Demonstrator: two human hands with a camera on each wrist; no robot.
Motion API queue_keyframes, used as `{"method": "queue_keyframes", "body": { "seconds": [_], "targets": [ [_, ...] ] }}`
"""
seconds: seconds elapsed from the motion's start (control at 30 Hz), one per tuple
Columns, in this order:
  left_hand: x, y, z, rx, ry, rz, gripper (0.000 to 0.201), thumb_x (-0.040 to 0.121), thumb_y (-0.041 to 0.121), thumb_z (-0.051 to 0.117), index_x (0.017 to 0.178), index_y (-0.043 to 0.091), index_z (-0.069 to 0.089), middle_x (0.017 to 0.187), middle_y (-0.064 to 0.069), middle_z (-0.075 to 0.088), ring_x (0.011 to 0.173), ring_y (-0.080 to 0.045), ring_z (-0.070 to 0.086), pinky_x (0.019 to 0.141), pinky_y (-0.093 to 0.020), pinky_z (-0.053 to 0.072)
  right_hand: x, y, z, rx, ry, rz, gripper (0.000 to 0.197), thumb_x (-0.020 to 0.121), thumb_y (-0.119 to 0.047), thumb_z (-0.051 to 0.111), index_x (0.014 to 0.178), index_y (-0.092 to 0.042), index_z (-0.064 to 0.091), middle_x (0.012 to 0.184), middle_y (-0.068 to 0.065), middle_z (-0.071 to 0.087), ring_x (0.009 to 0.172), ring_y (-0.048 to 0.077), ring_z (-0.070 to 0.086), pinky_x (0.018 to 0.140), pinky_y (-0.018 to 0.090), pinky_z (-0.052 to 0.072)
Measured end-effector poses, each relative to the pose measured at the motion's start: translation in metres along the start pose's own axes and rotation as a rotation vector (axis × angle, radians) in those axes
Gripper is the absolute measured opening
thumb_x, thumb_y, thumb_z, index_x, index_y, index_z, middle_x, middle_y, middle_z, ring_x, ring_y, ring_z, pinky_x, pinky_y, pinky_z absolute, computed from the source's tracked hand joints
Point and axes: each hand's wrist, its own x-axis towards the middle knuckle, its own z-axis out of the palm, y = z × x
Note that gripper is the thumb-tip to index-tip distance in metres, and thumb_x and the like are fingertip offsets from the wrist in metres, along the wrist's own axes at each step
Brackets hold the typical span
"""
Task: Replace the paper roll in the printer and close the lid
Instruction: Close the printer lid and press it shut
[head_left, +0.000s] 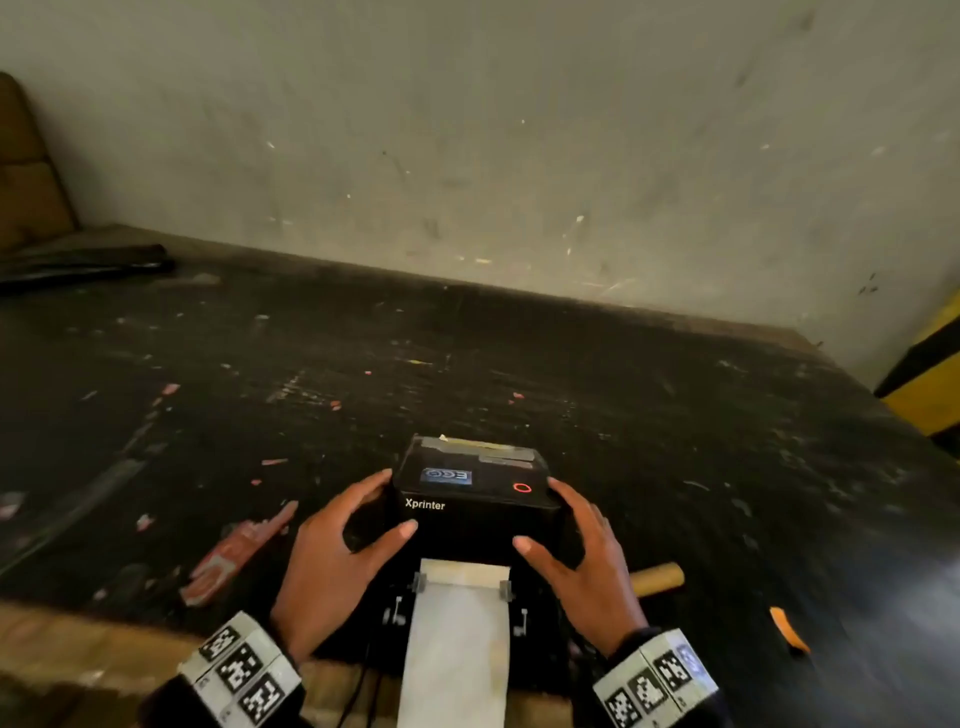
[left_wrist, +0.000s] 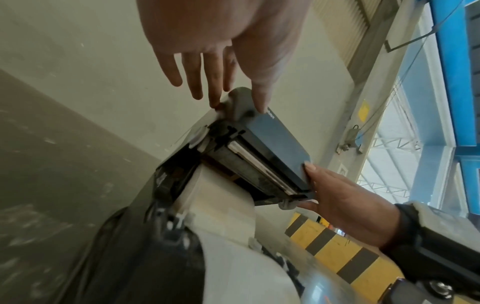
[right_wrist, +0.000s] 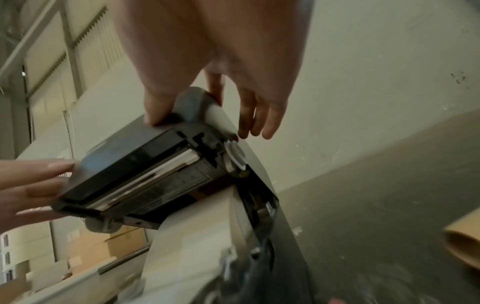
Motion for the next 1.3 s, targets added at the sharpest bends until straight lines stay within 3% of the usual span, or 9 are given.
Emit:
{"method": "queue_keyframes", "body": {
  "seconds": [0.07,0.1,0.23,0.4,0.53,0.7,0.97,1.1,1.3],
  "targets": [
    [-0.012,-0.005,0.002,0.058,0.023,0.043,0.058,0.074,0.024,0.077,0.127,0.028,0.053,0.124,0.014,0.052,0.118,-0.001,0.044,0.089,0.008,0.021,-0.011,0.006,0.006,-0.027,-0.082,0.003,0.072,0.075,-0.046,0.070,0.134,-0.047,0.030,0.146,-0.002,0.030,0.133,0.013,0.032,0.108,0.034,0.035],
    [-0.017,-0.008,0.003,0.065,0.007,0.053,0.059,0.072,0.025,0.079,0.125,0.029,0.053,0.124,0.013,0.052,0.119,-0.001,0.044,0.093,0.005,0.022,-0.015,0.009,0.010,-0.044,-0.111,-0.009,0.073,0.074,-0.048,0.070,0.134,-0.050,0.028,0.149,-0.002,0.025,0.136,0.016,0.028,0.111,0.037,0.033],
    [-0.029,-0.032,0.006,0.133,-0.107,0.034,0.064,0.067,0.048,0.076,0.124,0.039,0.050,0.119,0.010,0.052,0.120,-0.009,0.042,0.108,-0.036,0.036,-0.029,0.018,0.018,-0.111,-0.182,-0.002,0.080,0.073,-0.055,0.067,0.137,-0.054,0.018,0.156,0.001,0.013,0.144,0.022,0.013,0.117,0.047,0.022],
    [-0.030,-0.042,0.014,0.254,-0.242,-0.008,0.093,0.053,0.083,0.044,0.136,0.044,0.033,0.134,0.006,0.039,0.131,-0.011,0.025,0.114,-0.038,0.023,-0.035,0.018,0.016,-0.186,-0.244,0.046,0.088,0.077,-0.055,0.065,0.142,-0.050,0.005,0.158,0.005,0.004,0.145,0.025,0.004,0.117,0.047,0.013],
    [-0.021,-0.042,0.018,0.299,-0.381,-0.028,0.101,0.048,0.095,0.036,0.137,0.056,0.008,0.155,-0.003,0.020,0.144,-0.017,0.005,0.117,-0.045,0.012,-0.032,0.020,0.016,-0.237,-0.281,0.014,0.087,0.076,-0.063,0.059,0.135,-0.058,-0.004,0.154,0.007,0.027,0.141,0.024,0.025,0.116,0.047,0.023],
    [-0.021,-0.049,0.021,0.259,-0.425,-0.070,0.091,0.048,0.092,0.042,0.127,0.071,0.002,0.157,-0.005,0.014,0.145,-0.020,0.002,0.117,-0.052,0.017,-0.031,0.026,0.017,-0.323,-0.363,0.084,0.088,0.072,-0.073,0.052,0.124,-0.069,-0.019,0.145,0.010,0.042,0.127,0.028,0.045,0.105,0.049,0.040],
    [-0.022,-0.053,0.025,0.338,-0.415,-0.065,0.087,0.062,0.079,0.049,0.132,0.064,0.000,0.158,-0.004,0.008,0.145,-0.020,-0.002,0.115,-0.056,0.018,-0.033,0.028,0.018,-0.370,-0.360,0.047,0.088,0.075,-0.070,0.053,0.121,-0.070,-0.022,0.146,0.009,0.041,0.127,0.027,0.046,0.102,0.048,0.043],
    [-0.027,-0.062,0.028,0.281,-0.409,-0.062,0.095,0.051,0.092,0.040,0.132,0.065,0.000,0.156,-0.003,0.021,0.144,-0.022,0.016,0.112,-0.057,0.027,-0.038,0.031,0.023,-0.370,-0.349,0.040,0.088,0.077,-0.067,0.053,0.125,-0.067,-0.020,0.141,0.011,0.047,0.120,0.026,0.052,0.099,0.045,0.047],
    [-0.026,-0.063,0.028,0.231,-0.415,-0.054,0.094,0.055,0.085,0.047,0.135,0.062,0.002,0.154,-0.002,0.025,0.140,-0.022,0.026,0.113,-0.050,0.029,-0.039,0.033,0.026,-0.342,-0.306,0.003,0.089,0.077,-0.064,0.056,0.123,-0.068,-0.021,0.145,0.005,0.043,0.123,0.023,0.051,0.100,0.044,0.047]
  ]
}}
